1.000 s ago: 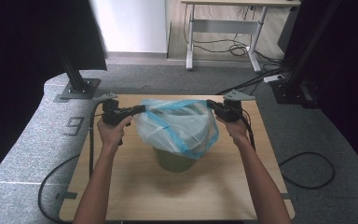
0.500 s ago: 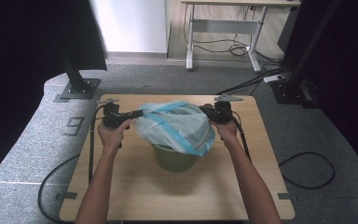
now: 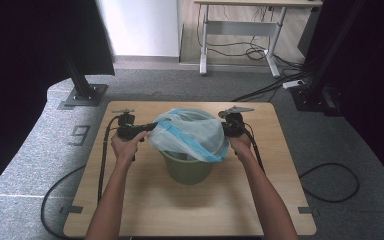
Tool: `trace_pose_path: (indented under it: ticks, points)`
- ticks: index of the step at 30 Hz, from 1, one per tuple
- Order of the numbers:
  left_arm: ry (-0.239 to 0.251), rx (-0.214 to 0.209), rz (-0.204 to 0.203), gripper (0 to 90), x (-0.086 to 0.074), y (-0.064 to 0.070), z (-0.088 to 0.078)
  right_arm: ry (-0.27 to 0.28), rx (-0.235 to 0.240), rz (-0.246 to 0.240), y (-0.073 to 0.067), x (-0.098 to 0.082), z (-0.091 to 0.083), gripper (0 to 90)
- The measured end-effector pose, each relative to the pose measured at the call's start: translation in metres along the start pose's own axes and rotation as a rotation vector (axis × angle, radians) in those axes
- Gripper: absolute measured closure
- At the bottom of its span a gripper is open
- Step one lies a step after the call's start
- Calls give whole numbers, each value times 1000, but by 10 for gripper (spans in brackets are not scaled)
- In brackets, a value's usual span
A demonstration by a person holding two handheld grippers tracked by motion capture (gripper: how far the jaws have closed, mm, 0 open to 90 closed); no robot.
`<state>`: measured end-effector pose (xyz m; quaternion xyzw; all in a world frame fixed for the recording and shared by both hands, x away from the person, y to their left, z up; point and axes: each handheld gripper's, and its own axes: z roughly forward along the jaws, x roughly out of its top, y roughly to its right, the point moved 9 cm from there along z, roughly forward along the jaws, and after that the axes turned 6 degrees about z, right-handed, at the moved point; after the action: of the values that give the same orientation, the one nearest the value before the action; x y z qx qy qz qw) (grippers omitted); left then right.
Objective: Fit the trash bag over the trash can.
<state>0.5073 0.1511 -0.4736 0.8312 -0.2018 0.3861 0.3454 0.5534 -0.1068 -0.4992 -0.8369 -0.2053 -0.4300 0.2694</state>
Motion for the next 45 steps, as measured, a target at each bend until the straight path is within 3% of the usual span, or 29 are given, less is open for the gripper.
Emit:
trace_pose_path:
  ticks: [3,9,10,13,16,19,23,26,27,34,40,45]
  points:
    - [-17,-5,-10,894,-4,0,0,-37,-24,0,4,-9,2,891]
    - [-46,-30,-15,893,-10,3,-1,-31,-25,31,11,-18,-1,888]
    - [-44,-32,-9,893,-11,5,-1,-15,-22,44,12,-16,-4,881]
    - [-36,-38,-2,892,-11,6,-3,86,-54,62,18,-3,-22,730]
    - [-16,-40,5,892,-10,7,-6,174,-96,42,20,11,-45,672]
    - [-9,-38,18,892,-11,8,-8,201,-95,24,13,17,-66,636]
    - [12,-34,33,891,-12,10,-11,199,-40,-21,-5,12,-97,595]
    - [28,-32,52,892,-10,12,-14,184,-16,-44,-13,7,-106,581]
    - [33,-29,56,892,-10,13,-15,171,33,-84,-28,-4,-121,560]
    - [38,-19,60,891,-8,14,-17,171,199,-138,-64,-29,-152,512]
    - [39,-8,57,891,-7,12,-18,147,266,-220,-90,-42,-156,474]
    - [46,-2,53,891,-7,12,-20,138,280,-268,-101,-50,-147,473]
